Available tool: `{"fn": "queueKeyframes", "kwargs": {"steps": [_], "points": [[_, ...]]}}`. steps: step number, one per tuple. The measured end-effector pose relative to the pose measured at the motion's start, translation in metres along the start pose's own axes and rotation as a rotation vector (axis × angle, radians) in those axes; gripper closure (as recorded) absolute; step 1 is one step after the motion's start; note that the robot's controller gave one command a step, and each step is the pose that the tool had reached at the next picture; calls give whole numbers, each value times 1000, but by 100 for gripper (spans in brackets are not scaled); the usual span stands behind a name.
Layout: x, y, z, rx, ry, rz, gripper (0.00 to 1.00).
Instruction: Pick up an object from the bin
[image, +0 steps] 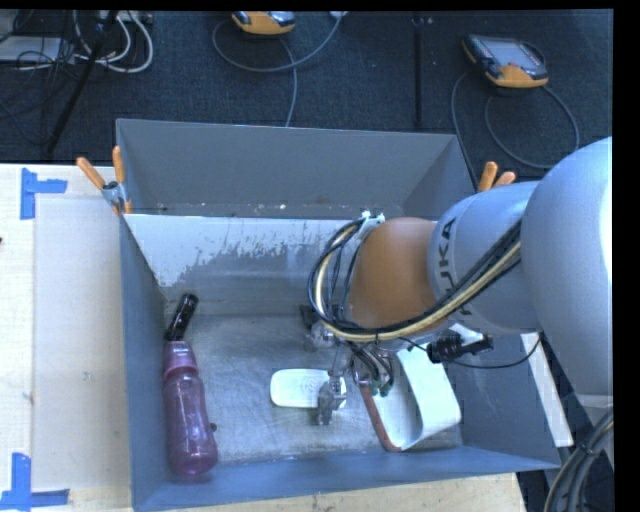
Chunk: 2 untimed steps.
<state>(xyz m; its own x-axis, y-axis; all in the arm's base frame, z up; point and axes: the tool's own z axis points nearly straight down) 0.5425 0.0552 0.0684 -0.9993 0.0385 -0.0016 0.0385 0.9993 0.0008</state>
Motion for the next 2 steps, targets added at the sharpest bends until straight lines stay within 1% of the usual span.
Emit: {"fn": "queueKeyframes", "kwargs": {"steps": [1, 2], "points": [[8, 1, -4, -1, -9, -9, 100], [8, 1, -4, -1, -9, -9, 100]]}}
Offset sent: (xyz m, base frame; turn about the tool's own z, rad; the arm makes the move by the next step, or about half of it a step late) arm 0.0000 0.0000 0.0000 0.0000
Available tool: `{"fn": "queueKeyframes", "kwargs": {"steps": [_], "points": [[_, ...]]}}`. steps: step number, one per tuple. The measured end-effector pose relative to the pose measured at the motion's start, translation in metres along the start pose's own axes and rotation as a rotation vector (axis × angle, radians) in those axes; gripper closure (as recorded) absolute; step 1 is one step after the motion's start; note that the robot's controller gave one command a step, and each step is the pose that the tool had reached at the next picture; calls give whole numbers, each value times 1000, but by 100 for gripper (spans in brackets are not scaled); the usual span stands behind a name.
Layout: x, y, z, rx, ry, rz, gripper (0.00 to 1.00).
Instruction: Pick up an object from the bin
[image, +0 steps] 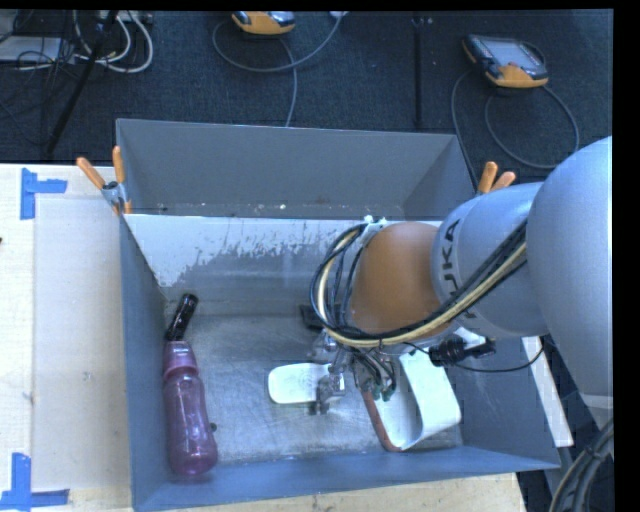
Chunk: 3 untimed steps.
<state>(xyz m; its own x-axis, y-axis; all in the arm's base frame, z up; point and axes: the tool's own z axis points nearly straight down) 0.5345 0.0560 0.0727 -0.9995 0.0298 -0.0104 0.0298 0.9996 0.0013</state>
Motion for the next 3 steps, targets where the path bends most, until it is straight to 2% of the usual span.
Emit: {"fn": "queueKeyframes", "kwargs": {"steps": [1, 2, 3], "points": [[2, 0, -4, 1, 7, 0, 100], [5, -1, -25, 2, 21, 0, 100], [3, 0, -46, 1, 14, 0, 100]]}}
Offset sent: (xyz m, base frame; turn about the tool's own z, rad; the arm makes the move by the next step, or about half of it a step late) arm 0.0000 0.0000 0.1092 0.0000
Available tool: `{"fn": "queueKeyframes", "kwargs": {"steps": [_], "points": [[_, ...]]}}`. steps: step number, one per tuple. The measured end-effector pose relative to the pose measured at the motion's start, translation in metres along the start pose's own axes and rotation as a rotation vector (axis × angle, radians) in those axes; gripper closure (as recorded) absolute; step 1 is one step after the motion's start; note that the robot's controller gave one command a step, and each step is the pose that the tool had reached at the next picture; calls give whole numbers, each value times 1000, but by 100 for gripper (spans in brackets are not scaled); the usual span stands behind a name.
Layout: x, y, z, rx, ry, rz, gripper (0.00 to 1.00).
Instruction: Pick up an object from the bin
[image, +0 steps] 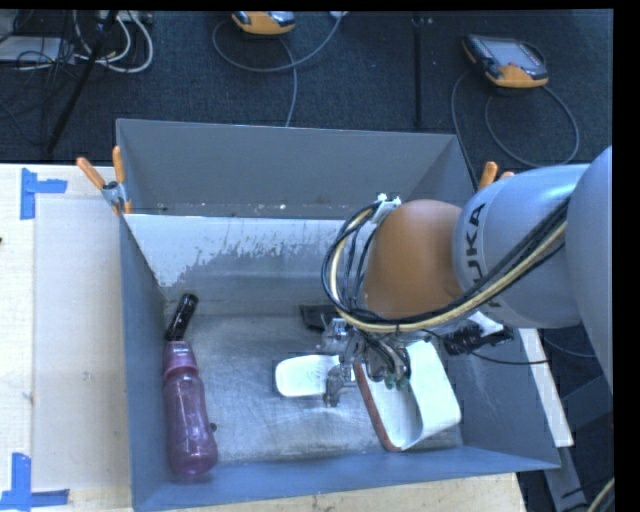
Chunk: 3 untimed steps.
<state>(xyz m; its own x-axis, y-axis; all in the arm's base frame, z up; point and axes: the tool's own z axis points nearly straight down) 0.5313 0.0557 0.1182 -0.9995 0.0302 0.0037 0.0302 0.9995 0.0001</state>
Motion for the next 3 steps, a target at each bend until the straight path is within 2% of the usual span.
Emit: {"fn": "queueKeyframes", "kwargs": {"steps": [3], "points": [[0, 0, -38, 0, -2, 0, 100]]}}
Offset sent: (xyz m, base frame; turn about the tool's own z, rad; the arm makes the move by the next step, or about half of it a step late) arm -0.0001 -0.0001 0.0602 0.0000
